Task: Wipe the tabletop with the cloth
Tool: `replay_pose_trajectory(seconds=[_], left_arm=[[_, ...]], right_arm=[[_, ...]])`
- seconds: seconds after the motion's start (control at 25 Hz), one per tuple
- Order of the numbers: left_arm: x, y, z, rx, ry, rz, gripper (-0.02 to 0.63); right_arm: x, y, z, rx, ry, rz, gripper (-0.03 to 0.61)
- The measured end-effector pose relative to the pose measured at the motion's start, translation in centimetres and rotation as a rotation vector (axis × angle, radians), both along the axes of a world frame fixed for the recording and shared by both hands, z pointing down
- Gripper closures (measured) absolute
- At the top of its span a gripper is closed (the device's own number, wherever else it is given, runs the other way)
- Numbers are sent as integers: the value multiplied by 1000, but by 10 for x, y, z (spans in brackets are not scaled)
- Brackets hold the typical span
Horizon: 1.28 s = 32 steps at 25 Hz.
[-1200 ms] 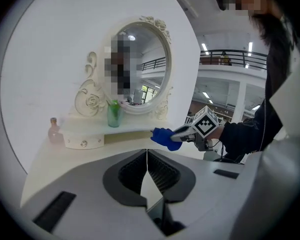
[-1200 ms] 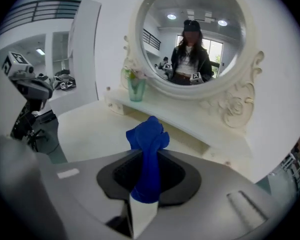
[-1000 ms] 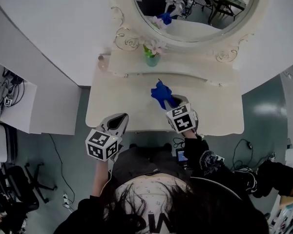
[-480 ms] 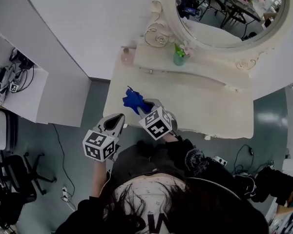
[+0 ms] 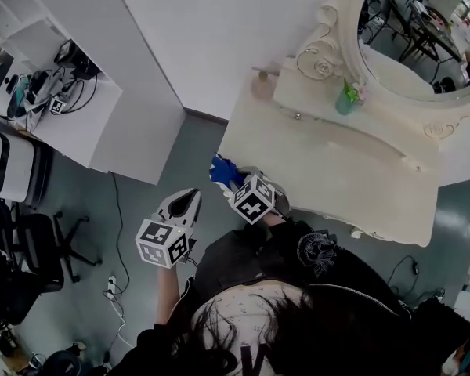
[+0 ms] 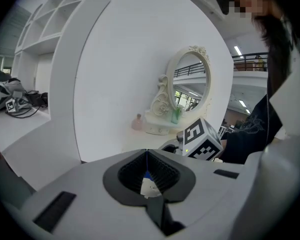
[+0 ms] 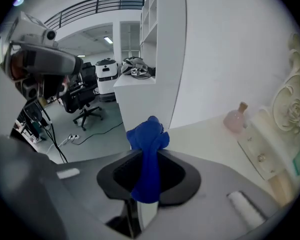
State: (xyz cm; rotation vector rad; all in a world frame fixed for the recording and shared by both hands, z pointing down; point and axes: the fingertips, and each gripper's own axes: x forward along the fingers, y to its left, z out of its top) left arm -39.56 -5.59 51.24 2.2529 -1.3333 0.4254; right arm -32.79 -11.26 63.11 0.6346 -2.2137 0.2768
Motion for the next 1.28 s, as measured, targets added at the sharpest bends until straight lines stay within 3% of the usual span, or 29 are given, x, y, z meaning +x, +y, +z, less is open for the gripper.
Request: replay_pose_trajectory(seconds=[0.16, 0.36, 0.68, 1.28], left_arm=[[-24, 11, 10, -25, -2, -53, 614], [-11, 7, 20, -43, 10, -23, 614], [67, -24, 8, -5, 24, 154, 614], [236, -11, 2, -14, 11, 353, 614]], right_arm=[[5, 7, 31, -10, 71, -9, 492], [33, 5, 35, -55, 12, 89, 492], [102, 5, 35, -86, -18, 227, 492], [274, 37, 36, -93, -31, 426, 492]])
